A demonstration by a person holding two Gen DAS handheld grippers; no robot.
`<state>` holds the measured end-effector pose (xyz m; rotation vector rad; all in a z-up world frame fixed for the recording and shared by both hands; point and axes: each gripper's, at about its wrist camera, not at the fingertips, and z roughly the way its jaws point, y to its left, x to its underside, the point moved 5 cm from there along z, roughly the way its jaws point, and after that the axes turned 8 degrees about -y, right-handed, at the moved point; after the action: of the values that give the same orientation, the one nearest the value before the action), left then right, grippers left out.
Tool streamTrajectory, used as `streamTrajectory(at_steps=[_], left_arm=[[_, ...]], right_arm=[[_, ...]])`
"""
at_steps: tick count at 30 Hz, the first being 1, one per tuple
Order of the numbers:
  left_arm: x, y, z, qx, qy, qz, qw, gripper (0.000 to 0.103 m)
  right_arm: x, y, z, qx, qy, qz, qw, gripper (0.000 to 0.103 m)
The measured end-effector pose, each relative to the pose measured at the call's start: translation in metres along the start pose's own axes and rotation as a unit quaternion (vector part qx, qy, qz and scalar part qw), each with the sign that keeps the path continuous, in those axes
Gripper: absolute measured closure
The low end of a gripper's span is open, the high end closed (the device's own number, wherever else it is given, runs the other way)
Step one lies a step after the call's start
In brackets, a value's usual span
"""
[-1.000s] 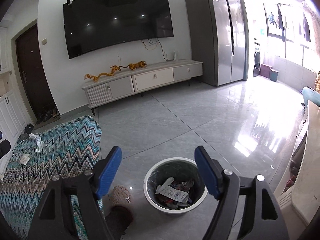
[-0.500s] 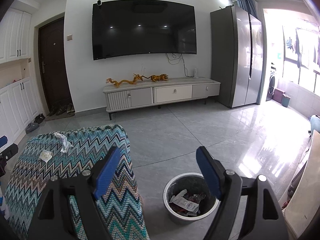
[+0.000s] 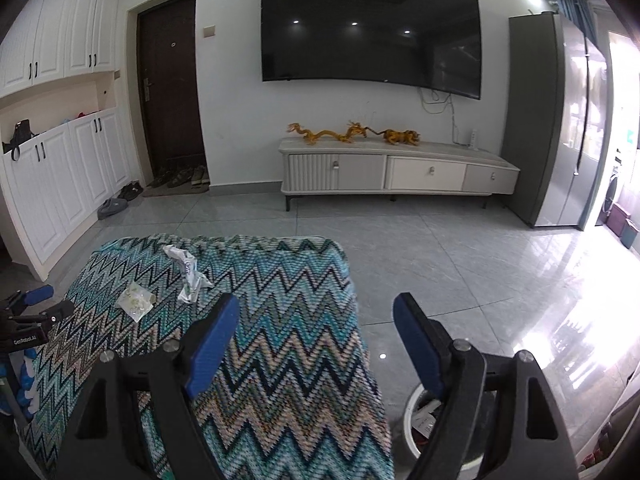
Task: Collect trash
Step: 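Grasp the clear yellow-printed food bag with the left tool while the right tool grasps the white printed bag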
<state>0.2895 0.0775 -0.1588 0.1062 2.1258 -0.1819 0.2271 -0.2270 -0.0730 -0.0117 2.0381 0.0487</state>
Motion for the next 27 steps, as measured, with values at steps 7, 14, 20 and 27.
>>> streamTrajectory(at_steps=[7,14,20,27], left_arm=[[0.004,0.000,0.068,0.039,0.049,0.033,0.9975,0.009],[0.018,-0.002,0.128,0.045,0.100,0.039,0.9932,0.009],[0.027,0.003,0.134,0.054,0.113,0.018,0.9919,0.029],[0.031,0.005,0.127,0.049,0.105,0.019,0.9931,0.058]], right_arm=[[0.006,0.072,0.109,-0.084,0.048,-0.022,0.995,0.025],[0.019,0.132,0.197,-0.156,0.092,-0.012,0.983,0.025],[0.043,0.164,0.245,-0.185,0.125,-0.009,0.975,0.025],[0.058,0.174,0.259,-0.190,0.138,0.007,0.972,0.068]])
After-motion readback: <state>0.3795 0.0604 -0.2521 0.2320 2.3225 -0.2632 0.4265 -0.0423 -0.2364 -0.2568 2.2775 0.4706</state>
